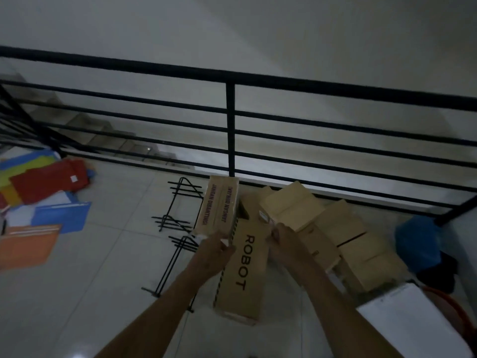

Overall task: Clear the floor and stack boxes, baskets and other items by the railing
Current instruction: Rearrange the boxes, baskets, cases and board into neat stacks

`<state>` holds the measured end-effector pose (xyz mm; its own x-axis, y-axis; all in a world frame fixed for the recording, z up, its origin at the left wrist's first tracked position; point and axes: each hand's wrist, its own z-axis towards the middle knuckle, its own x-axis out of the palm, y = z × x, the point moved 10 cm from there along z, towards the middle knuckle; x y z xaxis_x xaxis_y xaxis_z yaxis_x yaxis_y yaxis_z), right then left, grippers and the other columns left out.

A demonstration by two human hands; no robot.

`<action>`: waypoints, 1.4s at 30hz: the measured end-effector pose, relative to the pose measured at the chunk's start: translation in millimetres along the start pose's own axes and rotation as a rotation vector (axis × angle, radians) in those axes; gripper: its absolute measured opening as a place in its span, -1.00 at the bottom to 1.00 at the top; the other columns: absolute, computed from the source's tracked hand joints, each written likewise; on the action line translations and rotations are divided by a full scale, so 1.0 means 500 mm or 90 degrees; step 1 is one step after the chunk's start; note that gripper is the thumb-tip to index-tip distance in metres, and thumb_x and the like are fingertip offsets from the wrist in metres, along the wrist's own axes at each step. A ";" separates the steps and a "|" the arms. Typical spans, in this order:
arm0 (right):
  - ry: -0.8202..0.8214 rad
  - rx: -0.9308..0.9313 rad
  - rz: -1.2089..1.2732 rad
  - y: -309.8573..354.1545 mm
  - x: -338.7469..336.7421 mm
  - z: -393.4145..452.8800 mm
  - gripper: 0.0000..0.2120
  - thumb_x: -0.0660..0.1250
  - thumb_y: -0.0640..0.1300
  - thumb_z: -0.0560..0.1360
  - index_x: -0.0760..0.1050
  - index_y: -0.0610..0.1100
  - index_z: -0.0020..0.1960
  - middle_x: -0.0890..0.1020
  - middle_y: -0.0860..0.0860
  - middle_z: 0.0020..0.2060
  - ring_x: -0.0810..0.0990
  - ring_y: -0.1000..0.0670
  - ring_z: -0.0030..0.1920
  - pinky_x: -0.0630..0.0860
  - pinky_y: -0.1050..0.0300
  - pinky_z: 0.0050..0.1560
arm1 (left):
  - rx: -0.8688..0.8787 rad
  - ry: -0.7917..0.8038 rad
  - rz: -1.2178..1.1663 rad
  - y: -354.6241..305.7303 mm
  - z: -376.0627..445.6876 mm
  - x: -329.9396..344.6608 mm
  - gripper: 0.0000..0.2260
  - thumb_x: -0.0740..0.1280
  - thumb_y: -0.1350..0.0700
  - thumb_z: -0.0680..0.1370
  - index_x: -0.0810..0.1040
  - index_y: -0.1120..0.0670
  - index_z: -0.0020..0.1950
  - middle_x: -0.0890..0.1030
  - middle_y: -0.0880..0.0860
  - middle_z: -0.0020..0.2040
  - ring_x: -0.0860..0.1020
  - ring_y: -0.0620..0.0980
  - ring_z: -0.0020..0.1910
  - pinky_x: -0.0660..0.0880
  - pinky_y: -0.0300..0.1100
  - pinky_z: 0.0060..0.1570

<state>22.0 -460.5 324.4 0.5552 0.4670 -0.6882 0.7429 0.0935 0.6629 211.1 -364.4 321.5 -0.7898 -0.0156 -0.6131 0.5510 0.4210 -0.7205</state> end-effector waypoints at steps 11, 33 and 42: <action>-0.161 0.035 -0.054 -0.440 0.363 0.397 -0.49 0.26 0.12 0.56 0.30 -0.07 0.43 0.43 -0.06 0.27 0.46 -0.10 0.26 0.50 -0.07 0.22 | 0.103 -0.164 0.063 0.435 0.451 0.348 -0.61 0.22 -0.20 0.58 0.43 0.08 0.20 0.56 0.07 0.00 0.56 0.07 -0.09 0.56 0.05 -0.13; -0.212 0.025 0.079 -0.581 0.471 0.541 0.04 0.45 0.41 0.29 0.12 -0.04 0.57 0.37 -0.07 0.48 0.43 -0.15 0.39 0.44 -0.14 0.36 | 0.140 -0.112 -0.084 0.545 0.673 0.487 -0.11 0.49 -0.37 0.33 0.30 0.08 0.48 0.49 0.08 0.33 0.50 0.11 0.27 0.48 -0.06 0.15; -0.195 0.006 -0.025 -0.605 0.474 0.497 0.00 0.51 0.27 0.34 0.09 -0.04 0.58 0.34 -0.08 0.48 0.38 -0.15 0.41 0.44 -0.07 0.30 | 0.086 -0.062 -0.066 0.560 0.634 0.524 -0.03 0.52 -0.35 0.29 0.24 0.13 0.49 0.47 0.15 0.37 0.50 0.17 0.29 0.55 0.03 0.10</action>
<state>21.8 -596.5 -112.8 0.6122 0.1769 -0.7707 0.7684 0.0968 0.6326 244.0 -538.1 -143.7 -0.8178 -0.1429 -0.5574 0.5048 0.2869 -0.8142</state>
